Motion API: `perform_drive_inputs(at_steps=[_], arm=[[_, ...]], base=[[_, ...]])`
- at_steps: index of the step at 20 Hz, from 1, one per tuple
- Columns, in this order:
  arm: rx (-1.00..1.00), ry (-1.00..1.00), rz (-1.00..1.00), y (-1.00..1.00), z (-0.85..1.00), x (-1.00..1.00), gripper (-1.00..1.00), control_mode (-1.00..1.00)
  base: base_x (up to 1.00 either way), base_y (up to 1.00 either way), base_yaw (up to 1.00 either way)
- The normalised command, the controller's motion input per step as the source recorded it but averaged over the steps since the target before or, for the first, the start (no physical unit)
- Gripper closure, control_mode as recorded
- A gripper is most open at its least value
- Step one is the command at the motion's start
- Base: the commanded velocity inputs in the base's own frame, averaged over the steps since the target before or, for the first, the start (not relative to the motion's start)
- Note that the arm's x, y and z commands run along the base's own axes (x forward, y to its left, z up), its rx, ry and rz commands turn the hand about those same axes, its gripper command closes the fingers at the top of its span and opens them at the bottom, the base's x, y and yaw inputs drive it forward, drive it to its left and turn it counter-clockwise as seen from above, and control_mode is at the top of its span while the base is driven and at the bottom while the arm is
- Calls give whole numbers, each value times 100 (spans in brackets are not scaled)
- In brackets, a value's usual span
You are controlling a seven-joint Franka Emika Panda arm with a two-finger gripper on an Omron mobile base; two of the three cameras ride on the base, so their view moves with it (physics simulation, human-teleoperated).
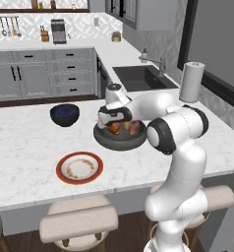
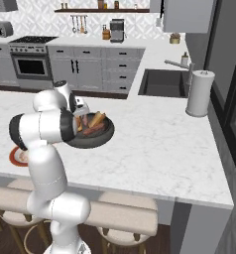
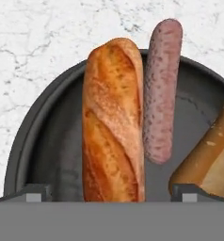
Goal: Place one bun and one sausage from the bowl on each plate.
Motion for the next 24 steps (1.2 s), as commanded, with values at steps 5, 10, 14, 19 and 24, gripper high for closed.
perform_drive_inputs(at_steps=[5, 10, 14, 19, 24], arm=[[0, 15, -7, 1, -38, 52, -100, -100], [0, 16, -7, 5, -38, 35, -100, -100], [0, 14, -8, 8, -29, 10, 100, -100], [0, 0, -10, 0, 0, -30, 100, -100], [0, -10, -8, 0, 14, -81, 100, -100]], base=[[0, 0, 0], [0, 0, 0], [0, 0, 0], [0, 0, 0], [0, 0, 0]])
